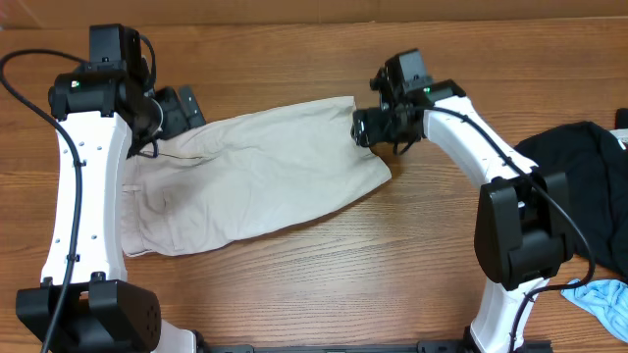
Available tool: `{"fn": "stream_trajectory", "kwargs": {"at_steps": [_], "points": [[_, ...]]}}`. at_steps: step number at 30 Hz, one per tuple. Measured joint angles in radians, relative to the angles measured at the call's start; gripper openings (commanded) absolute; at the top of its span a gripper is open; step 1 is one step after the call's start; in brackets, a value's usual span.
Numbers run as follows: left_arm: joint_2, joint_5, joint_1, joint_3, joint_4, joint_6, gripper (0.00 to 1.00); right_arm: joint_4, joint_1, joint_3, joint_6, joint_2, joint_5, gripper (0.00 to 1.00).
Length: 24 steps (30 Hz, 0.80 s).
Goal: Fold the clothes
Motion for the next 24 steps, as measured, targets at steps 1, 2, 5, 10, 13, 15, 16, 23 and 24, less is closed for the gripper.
{"fn": "stream_trajectory", "kwargs": {"at_steps": [1, 2, 5, 10, 13, 15, 16, 23, 24], "points": [[0.001, 0.000, 0.000, 0.000, -0.014, 0.000, 1.00, 0.001, 0.000, -0.017, 0.000, 0.000, 0.000, 0.89], [0.002, 0.000, 0.000, 0.000, -0.025, 0.000, 1.00, 0.002, 0.000, -0.033, -0.001, 0.000, 0.000, 0.89], [0.003, 0.000, 0.000, 0.000, -0.027, 0.000, 1.00, 0.011, 0.000, -0.065, -0.004, 0.001, -0.006, 0.87], [0.003, 0.000, 0.000, -0.018, -0.009, 0.000, 1.00, 0.063, 0.000, -0.081, -0.008, 0.010, -0.054, 0.83], [0.003, 0.000, 0.000, -0.039, -0.003, 0.000, 1.00, 0.087, 0.005, -0.081, -0.007, 0.031, -0.076, 0.76], [0.005, 0.000, 0.000, -0.050, -0.001, 0.000, 1.00, 0.098, 0.012, -0.082, -0.010, 0.051, -0.084, 0.63], [0.008, 0.000, 0.000, -0.054, 0.002, 0.000, 1.00, 0.105, 0.017, -0.086, -0.011, 0.061, -0.088, 0.56], [0.029, 0.000, 0.000, -0.059, 0.012, 0.000, 1.00, 0.148, 0.034, -0.091, 0.031, 0.075, -0.074, 0.06], [0.031, 0.000, 0.000, -0.059, 0.014, 0.000, 1.00, 0.149, 0.034, -0.091, 0.047, 0.075, -0.063, 0.04]]}}
